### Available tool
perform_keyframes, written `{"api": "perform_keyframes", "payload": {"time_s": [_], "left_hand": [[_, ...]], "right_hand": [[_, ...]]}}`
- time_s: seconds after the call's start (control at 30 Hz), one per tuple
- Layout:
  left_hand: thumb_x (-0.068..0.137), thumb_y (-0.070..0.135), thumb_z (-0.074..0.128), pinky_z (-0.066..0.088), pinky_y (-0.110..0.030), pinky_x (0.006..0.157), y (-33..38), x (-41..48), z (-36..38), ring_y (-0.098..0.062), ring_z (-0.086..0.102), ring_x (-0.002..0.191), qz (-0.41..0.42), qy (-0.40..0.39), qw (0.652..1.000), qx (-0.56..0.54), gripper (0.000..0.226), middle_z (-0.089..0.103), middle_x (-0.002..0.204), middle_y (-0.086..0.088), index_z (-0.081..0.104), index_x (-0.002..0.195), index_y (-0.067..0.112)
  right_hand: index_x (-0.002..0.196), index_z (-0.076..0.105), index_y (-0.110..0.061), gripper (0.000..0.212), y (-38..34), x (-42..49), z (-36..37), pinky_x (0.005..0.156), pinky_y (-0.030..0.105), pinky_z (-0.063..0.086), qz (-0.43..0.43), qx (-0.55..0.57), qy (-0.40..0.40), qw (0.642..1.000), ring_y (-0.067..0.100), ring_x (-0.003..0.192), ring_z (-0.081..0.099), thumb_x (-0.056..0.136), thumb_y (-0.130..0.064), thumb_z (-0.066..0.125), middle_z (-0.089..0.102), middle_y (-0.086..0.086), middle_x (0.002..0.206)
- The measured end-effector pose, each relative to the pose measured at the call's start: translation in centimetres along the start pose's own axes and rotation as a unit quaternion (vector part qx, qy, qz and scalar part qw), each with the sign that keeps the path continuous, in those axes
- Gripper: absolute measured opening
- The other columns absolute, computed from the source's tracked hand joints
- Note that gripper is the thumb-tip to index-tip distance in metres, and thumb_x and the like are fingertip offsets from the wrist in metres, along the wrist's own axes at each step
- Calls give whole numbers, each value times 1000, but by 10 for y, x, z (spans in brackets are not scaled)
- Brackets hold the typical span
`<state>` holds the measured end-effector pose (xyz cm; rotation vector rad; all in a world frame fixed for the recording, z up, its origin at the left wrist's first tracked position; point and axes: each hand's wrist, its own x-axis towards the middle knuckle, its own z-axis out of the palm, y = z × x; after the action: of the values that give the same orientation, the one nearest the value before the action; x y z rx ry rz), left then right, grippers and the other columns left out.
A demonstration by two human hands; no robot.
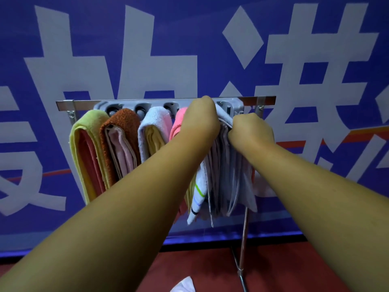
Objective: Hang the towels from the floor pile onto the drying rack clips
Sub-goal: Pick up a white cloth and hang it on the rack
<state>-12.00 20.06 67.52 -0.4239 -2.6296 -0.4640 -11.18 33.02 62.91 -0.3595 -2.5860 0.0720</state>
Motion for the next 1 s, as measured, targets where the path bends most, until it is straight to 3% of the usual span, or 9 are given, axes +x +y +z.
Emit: {"api": "perform_keyframes", "payload": {"time_s": [0.07, 0.13, 0.3, 0.43, 0.53, 0.67, 0.77, 0.9, 1.0], "left_hand": [[98, 12, 60, 45, -35, 76, -3, -5, 11, -31, 65, 102, -10, 21, 998, -49, 9, 68, 111, -8, 60, 107, 14], [100, 9, 58, 37, -30, 72, -8, -13, 30, -30, 66, 108, -16, 64, 989, -132, 27, 68, 116, -11, 54, 127, 6], [93, 5, 59, 41, -36, 71, -25, -43, 81, -35, 65, 95, -4, 59, 969, -238, 18, 65, 101, -11, 49, 108, 10], [86, 1, 59, 49, -32, 76, -41, -63, 122, -37, 69, 101, -49, 23, 954, -295, 26, 73, 105, -15, 61, 112, 8], [86, -1, 58, 50, -31, 79, -53, -73, 155, -36, 70, 104, -81, -24, 943, -321, 33, 76, 108, -15, 70, 114, 8], [82, -5, 56, 47, -29, 73, -68, -78, 188, -36, 71, 101, -99, -71, 947, -298, 38, 77, 104, -16, 75, 111, 9], [82, -1, 57, 47, -30, 71, -79, -80, 211, -40, 71, 95, -139, -80, 947, -279, 29, 76, 98, -19, 73, 105, 5], [86, 2, 55, 59, -46, 80, -88, -84, 227, -45, 68, 91, -201, -28, 930, -305, 24, 71, 98, -25, 67, 107, -1], [86, 3, 53, 57, -44, 87, -90, -84, 230, -42, 68, 97, -211, 14, 909, -359, 38, 74, 105, -20, 69, 121, 6]], "right_hand": [[93, 59, -12, 6, 1, -6, 9, 64, 38, 48, 5, 31, -1, 1000, 33, 76, 58, 98, -15, 56, 59, 11, 90], [92, 61, -14, 10, 2, -12, 19, 65, 37, 50, 17, 78, 3, 997, 34, 76, 59, 97, -21, 56, 62, 10, 90], [88, 67, -21, 18, 7, -34, 52, 70, 45, 60, 58, 209, -10, 976, 33, 76, 63, 93, -35, 56, 67, 6, 84], [101, 72, -24, 17, 14, -50, 88, 74, 36, 52, 106, 316, -74, 940, 30, 83, 59, 97, -35, 59, 66, 3, 88], [124, 67, -31, 26, 17, -59, 114, 68, 29, 44, 128, 403, -124, 897, 24, 83, 59, 99, -31, 58, 67, 0, 93], [117, 62, -39, 20, 23, -67, 140, 62, 24, 41, 176, 492, -165, 836, 8, 78, 59, 103, -26, 55, 64, -12, 87], [111, 65, -33, 17, 26, -74, 158, 61, 30, 43, 203, 493, -185, 826, 20, 73, 61, 101, -25, 53, 66, -1, 81], [96, 63, -23, 10, 28, -80, 183, 58, 32, 46, 231, 479, -196, 824, 29, 60, 58, 97, -25, 53, 60, 10, 64], [103, 63, -25, 12, 29, -80, 200, 77, 39, 61, 234, 495, -212, 809, 39, 70, 71, 95, -31, 55, 73, 17, 69]]}}
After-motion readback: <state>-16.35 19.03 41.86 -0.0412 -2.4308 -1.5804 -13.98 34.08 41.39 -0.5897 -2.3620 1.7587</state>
